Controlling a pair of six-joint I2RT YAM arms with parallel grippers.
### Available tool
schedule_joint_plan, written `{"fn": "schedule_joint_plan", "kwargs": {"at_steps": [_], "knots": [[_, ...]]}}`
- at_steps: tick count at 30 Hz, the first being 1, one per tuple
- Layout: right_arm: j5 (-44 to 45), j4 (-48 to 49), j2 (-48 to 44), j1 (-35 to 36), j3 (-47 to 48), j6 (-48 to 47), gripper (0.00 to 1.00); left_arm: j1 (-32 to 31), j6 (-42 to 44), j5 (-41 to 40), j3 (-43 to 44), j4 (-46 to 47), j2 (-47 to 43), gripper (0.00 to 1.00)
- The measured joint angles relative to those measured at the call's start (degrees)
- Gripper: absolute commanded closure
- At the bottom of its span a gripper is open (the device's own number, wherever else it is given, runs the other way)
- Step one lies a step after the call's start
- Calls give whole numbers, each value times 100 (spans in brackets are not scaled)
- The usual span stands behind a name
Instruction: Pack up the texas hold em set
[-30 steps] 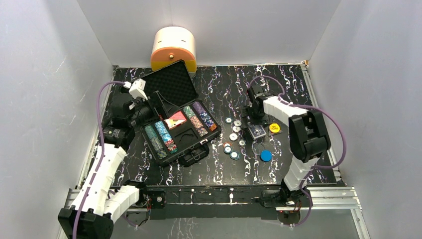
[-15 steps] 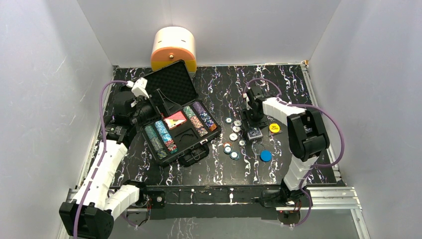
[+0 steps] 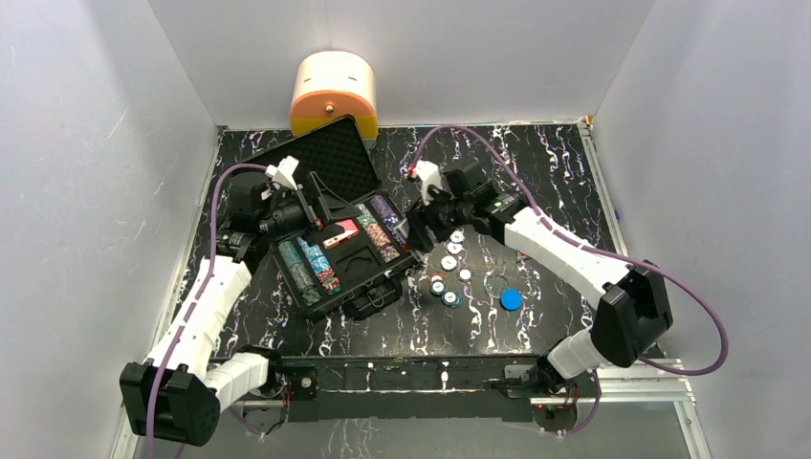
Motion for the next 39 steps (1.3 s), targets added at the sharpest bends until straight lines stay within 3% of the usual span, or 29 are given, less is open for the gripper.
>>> {"fn": "schedule_joint_plan", "kwargs": {"at_steps": [7,13,19,21,27,31,36,39], "knots": [[-492,136,232,951,208,-236,40,-369,-101,610,-57,59,507,6],[-745,133,468,1187,378,-369,40,-516,-254,962,-396,9,761,40],[-743,94,789,1370,756,-492,40,-737,-382,1104,-522,15,863,56],[-741,68,879,1421,820,-511,39,-761,-382,1123,-553,-7,863,65],[-732,-15,944,1460,881,-549,16,-745,-166,1051,-605,-212,901,100],[-686,199,890,1504,811,-415,6,-748,26,907,-485,-256,802,100],[-278,745,278,1515,221,-85,6,-798,227,461,-365,-260,350,100],[586,1211,-330,1515,-240,608,7,-800,315,-195,-361,-297,-87,100]]}}
